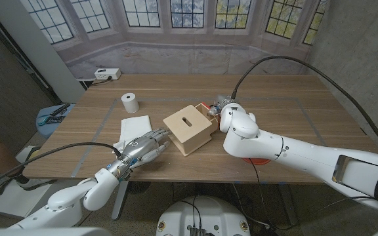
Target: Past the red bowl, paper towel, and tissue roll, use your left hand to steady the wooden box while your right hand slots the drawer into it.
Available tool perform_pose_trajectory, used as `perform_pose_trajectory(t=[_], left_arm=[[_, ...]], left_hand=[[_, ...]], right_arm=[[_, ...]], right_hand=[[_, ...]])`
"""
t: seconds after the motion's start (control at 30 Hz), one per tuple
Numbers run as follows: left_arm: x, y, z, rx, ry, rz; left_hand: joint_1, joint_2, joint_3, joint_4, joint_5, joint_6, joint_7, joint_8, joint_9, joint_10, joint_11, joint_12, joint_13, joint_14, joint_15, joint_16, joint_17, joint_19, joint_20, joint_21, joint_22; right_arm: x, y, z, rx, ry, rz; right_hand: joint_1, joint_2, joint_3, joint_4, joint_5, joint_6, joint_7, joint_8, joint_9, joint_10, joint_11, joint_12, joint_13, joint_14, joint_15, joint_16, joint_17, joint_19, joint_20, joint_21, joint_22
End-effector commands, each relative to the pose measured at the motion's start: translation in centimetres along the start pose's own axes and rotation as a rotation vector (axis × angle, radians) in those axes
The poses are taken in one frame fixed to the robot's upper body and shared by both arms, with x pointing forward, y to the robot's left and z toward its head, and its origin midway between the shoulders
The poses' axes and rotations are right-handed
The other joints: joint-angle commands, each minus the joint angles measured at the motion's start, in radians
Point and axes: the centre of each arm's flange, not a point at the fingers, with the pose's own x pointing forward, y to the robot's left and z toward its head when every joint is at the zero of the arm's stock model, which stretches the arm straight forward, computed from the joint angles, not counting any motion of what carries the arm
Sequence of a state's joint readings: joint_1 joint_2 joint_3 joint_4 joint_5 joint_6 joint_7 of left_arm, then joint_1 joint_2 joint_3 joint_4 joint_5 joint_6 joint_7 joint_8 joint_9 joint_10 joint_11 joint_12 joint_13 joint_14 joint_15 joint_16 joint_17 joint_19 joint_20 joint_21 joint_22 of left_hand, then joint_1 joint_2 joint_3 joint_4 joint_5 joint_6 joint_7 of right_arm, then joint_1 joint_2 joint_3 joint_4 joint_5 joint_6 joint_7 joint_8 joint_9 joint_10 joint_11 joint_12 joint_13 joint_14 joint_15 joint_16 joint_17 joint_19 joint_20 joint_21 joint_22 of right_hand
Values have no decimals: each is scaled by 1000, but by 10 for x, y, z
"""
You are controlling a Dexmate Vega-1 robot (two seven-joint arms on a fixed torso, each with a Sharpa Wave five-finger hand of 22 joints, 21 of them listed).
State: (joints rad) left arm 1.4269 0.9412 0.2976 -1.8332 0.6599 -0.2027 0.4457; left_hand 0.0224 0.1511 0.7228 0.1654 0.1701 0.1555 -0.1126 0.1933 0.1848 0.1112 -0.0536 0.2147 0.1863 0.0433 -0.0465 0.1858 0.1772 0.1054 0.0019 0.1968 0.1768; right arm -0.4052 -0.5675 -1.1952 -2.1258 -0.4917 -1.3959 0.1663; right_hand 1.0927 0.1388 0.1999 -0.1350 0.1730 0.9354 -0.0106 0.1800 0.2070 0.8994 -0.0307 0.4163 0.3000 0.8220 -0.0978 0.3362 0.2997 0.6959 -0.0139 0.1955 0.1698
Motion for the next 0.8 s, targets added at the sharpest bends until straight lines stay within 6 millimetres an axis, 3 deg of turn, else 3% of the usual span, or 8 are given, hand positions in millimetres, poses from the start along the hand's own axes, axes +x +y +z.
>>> perform_pose_trajectory(t=[0.03,0.5,0.8], left_arm=[[-2,5,-3,0,0,-3],[-16,12,-1,-15,34,-11],[-13,12,0,-16,30,-15]], left_hand=[[8,6,3,-4,4,11,-3,2,1,12,-1,1,3,6,-2,0,-1,10,1,9,3],[9,5,5,-4,4,25,-3,5,1,22,0,4,3,16,-1,2,-1,15,2,10,3],[9,4,6,-4,4,28,-3,4,1,27,1,4,3,21,0,2,-1,18,1,11,3]], right_arm=[[4,1,-1,9,4,3],[13,4,-3,13,9,42],[11,0,-4,16,8,51]], right_hand=[[1,-11,1,-2,5,-4,-6,4,5,1,-3,0,2,-3,-61,-3,2,1,0,-5,2],[0,-12,1,-6,5,-27,-2,3,4,-24,4,-16,-3,-24,-47,-11,3,-10,7,-7,2],[-16,-20,-7,-3,5,-88,26,-2,2,-77,23,-48,-12,-64,-14,-27,2,-28,26,-8,2]])
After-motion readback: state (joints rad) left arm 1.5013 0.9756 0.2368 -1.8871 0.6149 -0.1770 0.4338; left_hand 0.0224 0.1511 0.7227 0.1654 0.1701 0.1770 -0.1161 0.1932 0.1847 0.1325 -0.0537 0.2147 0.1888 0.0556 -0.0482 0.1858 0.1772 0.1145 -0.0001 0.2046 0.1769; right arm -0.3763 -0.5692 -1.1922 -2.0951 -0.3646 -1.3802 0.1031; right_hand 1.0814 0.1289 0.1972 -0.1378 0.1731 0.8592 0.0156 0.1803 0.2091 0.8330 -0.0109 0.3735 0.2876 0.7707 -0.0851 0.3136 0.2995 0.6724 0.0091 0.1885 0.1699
